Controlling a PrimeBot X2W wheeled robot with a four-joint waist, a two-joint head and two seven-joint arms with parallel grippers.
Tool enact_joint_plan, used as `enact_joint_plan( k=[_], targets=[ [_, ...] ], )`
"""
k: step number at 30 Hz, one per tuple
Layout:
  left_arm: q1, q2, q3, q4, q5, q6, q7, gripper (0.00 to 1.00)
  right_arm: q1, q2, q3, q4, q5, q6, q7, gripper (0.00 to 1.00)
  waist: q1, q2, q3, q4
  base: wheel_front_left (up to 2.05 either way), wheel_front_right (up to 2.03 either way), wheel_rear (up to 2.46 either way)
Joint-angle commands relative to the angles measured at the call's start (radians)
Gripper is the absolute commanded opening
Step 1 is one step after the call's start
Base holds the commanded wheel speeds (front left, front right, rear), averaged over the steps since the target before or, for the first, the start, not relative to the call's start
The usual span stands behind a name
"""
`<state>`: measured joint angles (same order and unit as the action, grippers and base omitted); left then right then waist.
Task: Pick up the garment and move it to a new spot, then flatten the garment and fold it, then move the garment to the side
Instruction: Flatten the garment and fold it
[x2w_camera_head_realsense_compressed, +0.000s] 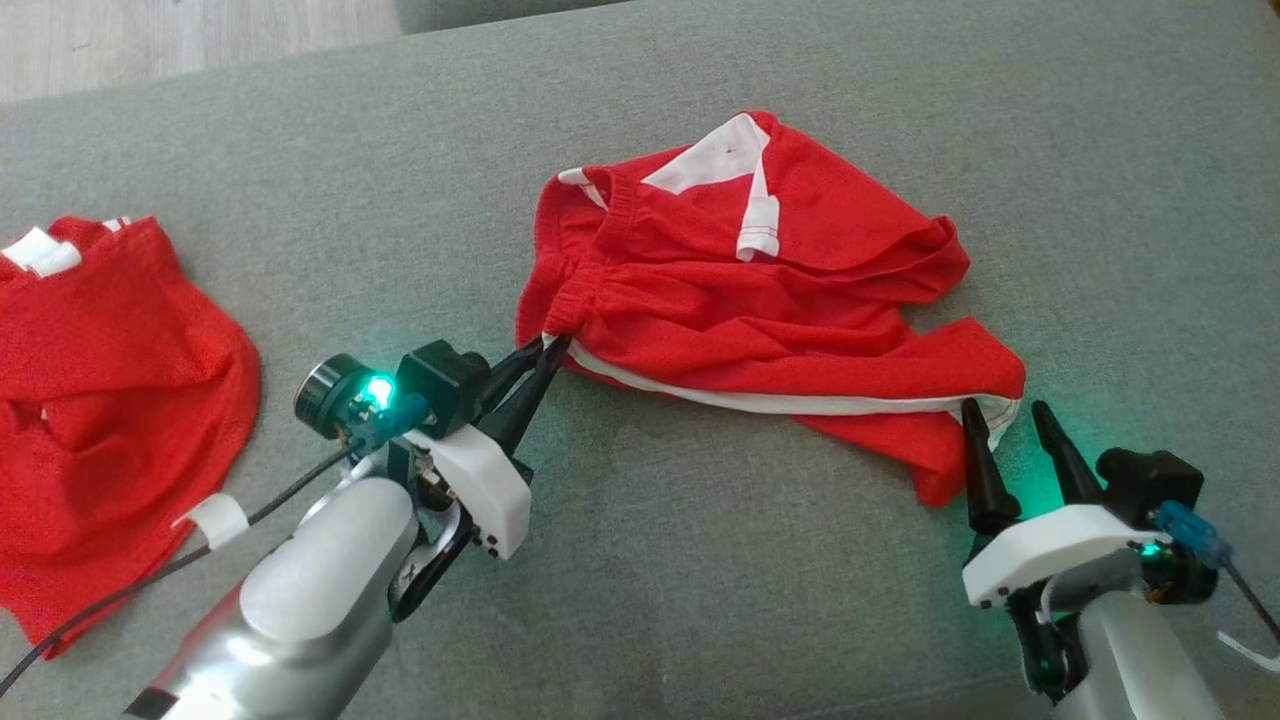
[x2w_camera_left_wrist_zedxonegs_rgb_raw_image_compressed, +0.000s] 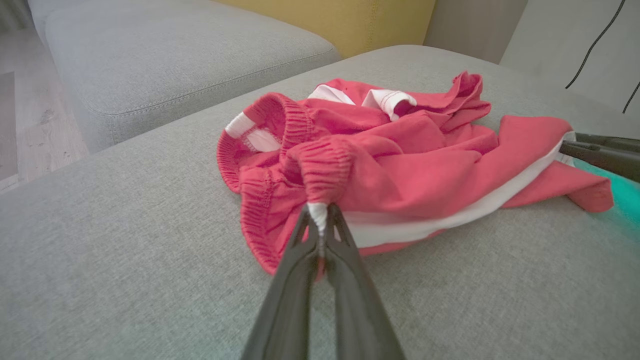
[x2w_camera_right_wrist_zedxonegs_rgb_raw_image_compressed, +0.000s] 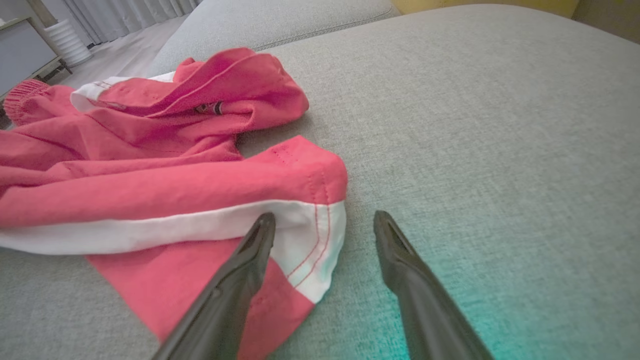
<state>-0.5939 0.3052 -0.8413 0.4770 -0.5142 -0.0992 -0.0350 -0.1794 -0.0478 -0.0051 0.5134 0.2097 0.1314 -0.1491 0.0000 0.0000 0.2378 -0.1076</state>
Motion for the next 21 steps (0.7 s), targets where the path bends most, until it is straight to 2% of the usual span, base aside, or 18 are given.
enact_joint_plan(
  k=[1, 4, 5, 6, 7, 15, 21],
  targets=[
    [-0.038, 0.024, 0.032, -0.032, -0.006, 0.006, -0.001, 0.00, -0.027, -0.002, 0.028, -0.016, -0.004, -0.001, -0.002, 1.00, 0.0000, 0.0000, 0.002, 0.000, 0.00, 0.00, 0.00],
    [-0.041, 0.027, 0.029, -0.036, -0.006, 0.006, 0.003, 0.00, -0.041, -0.002, 0.038, 0.004, -0.003, -0.001, 0.003, 0.97, 0.0000, 0.0000, 0.004, 0.002, 0.00, 0.00, 0.00],
    [-0.042, 0.028, 0.028, -0.037, -0.006, 0.006, 0.004, 0.00, -0.045, -0.002, 0.041, 0.011, -0.002, -0.001, 0.003, 0.49, 0.0000, 0.0000, 0.005, 0.003, 0.00, 0.00, 0.00],
    [-0.043, 0.028, 0.027, -0.037, -0.007, 0.006, 0.005, 0.00, -0.048, -0.002, 0.043, 0.016, -0.001, -0.001, 0.003, 0.13, 0.0000, 0.0000, 0.004, 0.004, 0.00, 0.00, 0.00],
    [-0.043, 0.029, 0.026, -0.037, -0.007, 0.006, 0.006, 0.00, -0.051, -0.002, 0.045, 0.021, -0.002, -0.001, 0.002, 0.00, 0.0000, 0.0000, 0.003, 0.004, 0.00, 0.00, 0.00],
    [-0.026, 0.037, 0.031, -0.022, -0.023, 0.018, 0.003, 0.00, -0.034, -0.002, 0.060, 0.002, -0.021, -0.001, -0.010, 0.00, 0.0000, 0.0000, -0.033, -0.007, 0.00, 0.00, 0.00],
    [-0.007, 0.049, 0.051, -0.010, -0.051, 0.027, -0.006, 0.00, 0.011, -0.002, 0.082, -0.130, -0.045, -0.001, 0.021, 0.00, 0.0000, 0.0000, -0.084, -0.028, 0.00, 0.00, 0.00]
  ],
)
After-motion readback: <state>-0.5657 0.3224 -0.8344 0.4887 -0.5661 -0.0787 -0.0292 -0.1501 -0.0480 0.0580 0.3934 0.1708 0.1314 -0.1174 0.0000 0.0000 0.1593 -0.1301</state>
